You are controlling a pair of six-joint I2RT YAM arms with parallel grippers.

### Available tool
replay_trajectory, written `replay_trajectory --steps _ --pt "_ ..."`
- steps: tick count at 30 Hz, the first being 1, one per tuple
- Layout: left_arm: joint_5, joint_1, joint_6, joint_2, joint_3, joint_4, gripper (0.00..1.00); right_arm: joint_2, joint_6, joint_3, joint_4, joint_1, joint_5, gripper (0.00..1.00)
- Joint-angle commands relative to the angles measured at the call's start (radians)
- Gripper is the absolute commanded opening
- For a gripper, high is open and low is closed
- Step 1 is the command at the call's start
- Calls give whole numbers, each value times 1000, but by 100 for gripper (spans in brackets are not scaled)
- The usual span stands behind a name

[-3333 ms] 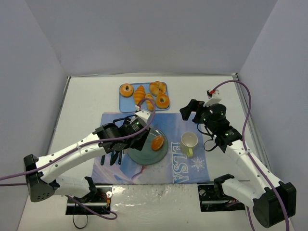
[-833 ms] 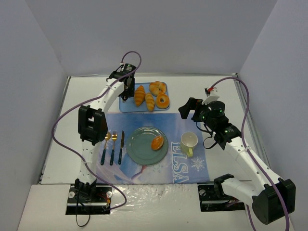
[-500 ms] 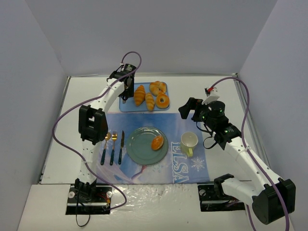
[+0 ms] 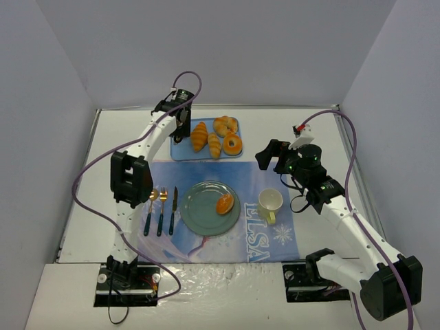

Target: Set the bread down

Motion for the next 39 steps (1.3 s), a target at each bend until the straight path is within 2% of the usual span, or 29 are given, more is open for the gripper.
replay_trajectory --steps 1,9,16,22,28,39 --pt "-30 6 16 -149 18 27 31 -7 -13 38 56 4 19 100" --pt "-26 2 11 -182 0 19 31 -6 -11 37 61 4 19 100" --pt "-51 -50 -6 -301 -115 36 31 -7 -10 35 64 5 16 100" --pt "-104 -173 -52 -504 -380 92 31 -19 -10 40 67 4 12 100" --pt "-134 -271 -86 -702 -572 90 32 -29 -9 40 74 7 10 100" --pt "-39 -393 -150 -990 -878 13 32 -25 -6 28 97 9 11 100"
